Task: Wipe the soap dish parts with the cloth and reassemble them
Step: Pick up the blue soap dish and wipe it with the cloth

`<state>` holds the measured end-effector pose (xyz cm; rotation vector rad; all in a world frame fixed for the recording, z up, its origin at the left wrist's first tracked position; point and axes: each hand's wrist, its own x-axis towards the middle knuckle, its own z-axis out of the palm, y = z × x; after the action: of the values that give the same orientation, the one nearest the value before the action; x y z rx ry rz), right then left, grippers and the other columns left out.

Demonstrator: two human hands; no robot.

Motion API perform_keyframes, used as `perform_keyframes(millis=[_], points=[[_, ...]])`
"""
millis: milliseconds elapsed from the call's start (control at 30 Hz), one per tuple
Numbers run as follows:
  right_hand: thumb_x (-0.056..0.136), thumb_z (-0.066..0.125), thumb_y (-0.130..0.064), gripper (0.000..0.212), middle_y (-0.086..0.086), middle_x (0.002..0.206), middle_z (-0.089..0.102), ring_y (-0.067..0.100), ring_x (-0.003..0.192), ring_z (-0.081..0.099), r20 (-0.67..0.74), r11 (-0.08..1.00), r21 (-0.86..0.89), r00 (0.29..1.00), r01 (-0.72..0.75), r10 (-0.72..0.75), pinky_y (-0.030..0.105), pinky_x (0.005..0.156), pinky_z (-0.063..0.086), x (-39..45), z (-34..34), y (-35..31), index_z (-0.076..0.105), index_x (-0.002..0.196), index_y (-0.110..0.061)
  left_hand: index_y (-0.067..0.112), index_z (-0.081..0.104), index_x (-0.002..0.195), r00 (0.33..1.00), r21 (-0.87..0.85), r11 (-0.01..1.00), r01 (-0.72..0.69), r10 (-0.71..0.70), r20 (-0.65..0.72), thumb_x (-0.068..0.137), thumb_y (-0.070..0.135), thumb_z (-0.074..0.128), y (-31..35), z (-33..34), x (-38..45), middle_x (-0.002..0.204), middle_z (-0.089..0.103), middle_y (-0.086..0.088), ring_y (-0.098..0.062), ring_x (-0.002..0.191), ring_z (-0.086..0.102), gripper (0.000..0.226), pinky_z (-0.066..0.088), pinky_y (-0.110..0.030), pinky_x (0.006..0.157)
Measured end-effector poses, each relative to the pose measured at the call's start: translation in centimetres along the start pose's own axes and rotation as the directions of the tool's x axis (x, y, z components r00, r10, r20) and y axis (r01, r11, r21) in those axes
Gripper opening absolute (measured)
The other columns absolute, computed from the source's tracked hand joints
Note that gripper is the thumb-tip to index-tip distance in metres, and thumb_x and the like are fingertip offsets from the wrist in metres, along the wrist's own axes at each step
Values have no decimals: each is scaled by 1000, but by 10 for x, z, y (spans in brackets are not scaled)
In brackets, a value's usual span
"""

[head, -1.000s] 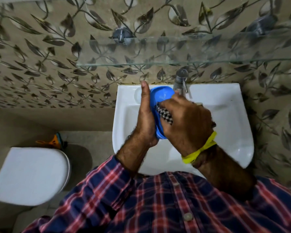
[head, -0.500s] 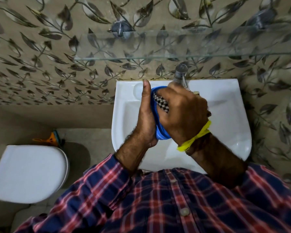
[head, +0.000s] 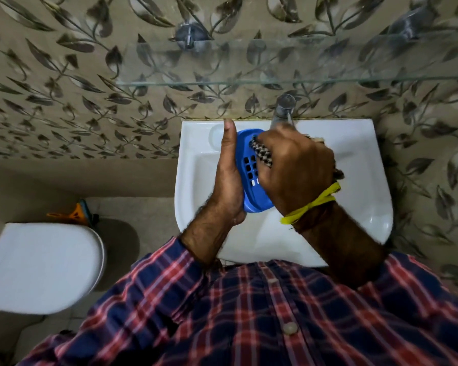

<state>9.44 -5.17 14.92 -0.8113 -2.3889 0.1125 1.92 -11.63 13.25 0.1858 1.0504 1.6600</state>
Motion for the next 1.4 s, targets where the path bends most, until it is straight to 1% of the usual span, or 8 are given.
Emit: perform_keyframes(millis=[67, 233, 400, 533, 700, 800, 867, 1400], points=[[72, 68, -14, 12, 7, 83, 69, 35, 61, 65, 66, 998, -11, 996, 56, -55, 33, 52, 49, -7, -1, 2, 69, 84, -12, 17, 71, 68, 999, 9, 1000, 23, -23, -23, 93, 74, 29, 4, -2, -2, 65, 69, -2, -17, 60, 66, 74, 54, -27, 58], [76, 67, -15, 11, 7, 83, 69, 34, 63, 65, -23, 996, 1, 996, -88, 88, 35, 53, 50, -1, -4, 5, 69, 86, -13, 16, 71, 76, 1000, 36, 999, -6, 6, 0, 94, 70, 30, 0, 4, 2, 70, 70, -3, -18, 65, 67, 70, 54, -28, 62], [71, 75, -21, 15, 2, 83, 68, 30, 59, 64, 89, 998, -51, 995, -49, 54, 30, 52, 46, -18, -5, 7, 70, 85, -20, 15, 77, 84, 1000, 10, 1000, 27, -27, -11, 84, 73, 40, -16, -9, -3, 81, 74, -9, -22, 72, 70, 69, 56, -32, 67], [66, 78, -14, 24, 4, 84, 69, 30, 60, 65, 67, 988, -8, 986, -155, 155, 30, 51, 49, -16, -4, 6, 71, 88, -16, 16, 77, 82, 999, 69, 997, 40, -40, -14, 79, 74, 40, -14, -3, -3, 79, 73, -8, -20, 69, 70, 69, 56, -28, 60], [60, 79, -12, 28, 5, 93, 72, 32, 57, 65, 169, 997, -51, 984, -55, 63, 36, 53, 54, -26, -8, 3, 70, 86, -16, 14, 76, 94, 997, 79, 996, 48, -43, -61, 76, 78, 39, -6, -8, -4, 85, 74, -10, -22, 73, 71, 77, 58, -31, 63], [65, 75, -14, 22, 4, 88, 69, 32, 59, 65, 143, 989, -15, 979, -147, 148, 35, 53, 53, -18, -8, 1, 69, 86, -17, 16, 77, 83, 998, 88, 995, 42, -38, -53, 80, 75, 38, -10, -5, -5, 80, 73, -8, -21, 71, 70, 71, 57, -30, 63], [63, 76, -12, 24, 5, 86, 69, 31, 58, 65, 134, 996, -15, 987, -92, 93, 35, 53, 53, -16, -6, -2, 69, 86, -15, 17, 77, 77, 998, 76, 996, 40, -36, -49, 83, 74, 36, -9, -5, -7, 77, 72, -8, -21, 69, 69, 71, 55, -30, 61], [64, 77, -14, 25, 3, 88, 71, 31, 66, 68, 136, 999, 48, 991, -16, 9, 32, 53, 53, -14, -8, 6, 71, 88, -16, 16, 76, 83, 999, 86, 996, 34, -31, -30, 81, 76, 36, -1, -6, -4, 78, 72, -7, -21, 69, 70, 72, 57, -29, 60]])
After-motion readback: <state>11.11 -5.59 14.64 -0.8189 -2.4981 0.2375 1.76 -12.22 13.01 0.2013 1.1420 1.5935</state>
